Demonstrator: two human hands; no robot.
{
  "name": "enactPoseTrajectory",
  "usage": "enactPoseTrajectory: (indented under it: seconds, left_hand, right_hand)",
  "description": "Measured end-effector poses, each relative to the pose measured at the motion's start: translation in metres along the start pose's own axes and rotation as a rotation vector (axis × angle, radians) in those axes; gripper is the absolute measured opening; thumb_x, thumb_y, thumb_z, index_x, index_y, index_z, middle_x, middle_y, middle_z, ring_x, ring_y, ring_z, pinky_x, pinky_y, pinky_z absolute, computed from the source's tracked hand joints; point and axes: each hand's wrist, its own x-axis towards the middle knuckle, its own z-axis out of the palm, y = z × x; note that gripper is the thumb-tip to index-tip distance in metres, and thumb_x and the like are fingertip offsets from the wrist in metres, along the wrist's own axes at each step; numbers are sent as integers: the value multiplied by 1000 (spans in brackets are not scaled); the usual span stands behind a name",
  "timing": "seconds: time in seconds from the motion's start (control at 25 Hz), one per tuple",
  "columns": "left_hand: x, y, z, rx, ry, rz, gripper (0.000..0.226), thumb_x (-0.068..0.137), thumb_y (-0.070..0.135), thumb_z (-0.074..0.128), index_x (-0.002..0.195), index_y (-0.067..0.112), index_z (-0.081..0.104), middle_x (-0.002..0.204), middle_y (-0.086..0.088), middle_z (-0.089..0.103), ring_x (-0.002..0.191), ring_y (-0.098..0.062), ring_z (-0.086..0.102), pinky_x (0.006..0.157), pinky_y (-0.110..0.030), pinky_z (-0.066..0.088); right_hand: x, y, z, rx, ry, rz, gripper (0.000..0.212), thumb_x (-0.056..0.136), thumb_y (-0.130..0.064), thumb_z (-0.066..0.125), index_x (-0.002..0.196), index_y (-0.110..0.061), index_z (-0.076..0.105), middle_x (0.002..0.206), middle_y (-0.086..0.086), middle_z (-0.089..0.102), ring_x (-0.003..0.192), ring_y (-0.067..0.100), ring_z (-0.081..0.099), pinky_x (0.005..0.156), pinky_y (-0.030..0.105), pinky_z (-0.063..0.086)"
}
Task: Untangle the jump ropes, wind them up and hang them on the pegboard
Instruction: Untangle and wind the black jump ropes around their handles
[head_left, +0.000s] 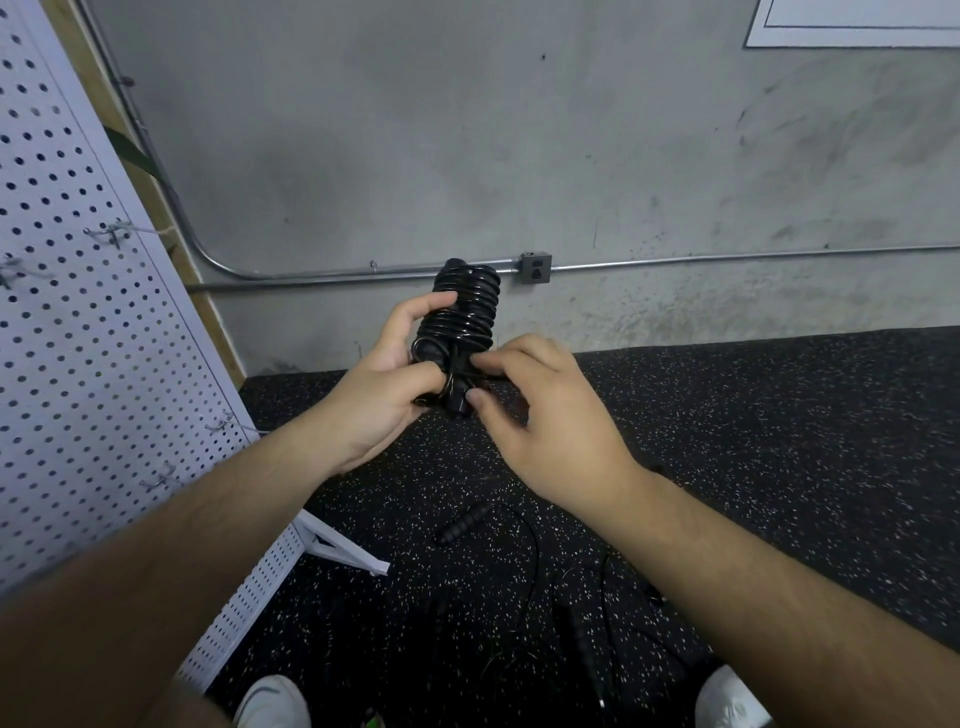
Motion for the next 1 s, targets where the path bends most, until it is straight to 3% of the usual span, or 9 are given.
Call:
enactPoseTrajectory:
  seconds: [0.12, 0.24, 0.32, 0.4, 0.52, 0.64, 0.88, 1.0]
  left_hand:
    - [-1, -2, 3, 44, -44, 4, 78, 80, -11, 50, 140, 38, 46, 125, -15, 62, 107, -28, 60, 93, -38, 53]
    - [0, -6, 1, 151, -85, 1, 81, 73, -1, 55, 138, 45, 46, 132, -20, 58, 112, -34, 59, 108, -51, 43]
    - [2, -6, -2, 114, -53, -28, 85, 73, 0, 58, 139, 49, 39, 113, -17, 64, 99, -27, 60, 98, -45, 48]
    - [3, -7, -5, 101, 58, -46, 79, 73, 3, 65, 137, 39, 36, 97, -9, 67, 90, -21, 65, 89, -40, 52]
    - [5, -9, -6, 153, 173, -62, 45, 85, 1, 73, 120, 16, 49, 104, -11, 72, 94, -22, 70, 85, -37, 54]
    - [4, -9, -6, 169, 201, -51, 24, 91, 4, 70, 113, 9, 61, 102, -6, 76, 88, -16, 73, 74, -24, 56]
    - [8, -8, -9, 282, 253, -17, 22, 87, 14, 77, 104, 27, 71, 94, 11, 78, 91, -3, 72, 93, -24, 51]
    - [7, -11, -7, 303, 183, -26, 25, 88, 10, 74, 108, 25, 72, 99, 9, 78, 97, -5, 73, 95, -21, 51]
  right_hand:
    - [-1, 1, 4, -92, 88, -56, 15, 90, -8, 70, 104, -9, 75, 93, -1, 65, 92, 17, 57, 83, 26, 47]
    - [-1, 4, 5, -122, 96, -92, 15, 87, -4, 72, 99, -11, 78, 89, -2, 66, 85, 19, 58, 78, 27, 48]
    - [0, 6, 3, -51, 85, -53, 16, 88, -9, 74, 103, -12, 78, 91, -5, 67, 87, 15, 60, 80, 26, 50]
    - [0, 6, 4, 46, 89, 17, 17, 89, -15, 75, 106, -13, 78, 93, -8, 68, 87, 10, 62, 80, 25, 53]
    - [-1, 7, 6, 48, 67, 35, 20, 90, -21, 75, 108, -12, 77, 98, -8, 68, 90, 9, 63, 82, 28, 55]
    - [0, 12, -2, -72, -38, -27, 31, 93, -32, 69, 117, -13, 74, 104, -5, 69, 99, 14, 61, 87, 33, 53]
    - [10, 12, -14, -54, 48, -90, 20, 94, -21, 66, 109, -12, 77, 99, -3, 65, 79, 9, 60, 73, 24, 53]
    - [16, 13, -19, -133, 47, -52, 29, 96, -29, 65, 121, -14, 70, 111, -5, 62, 93, 10, 57, 83, 22, 49]
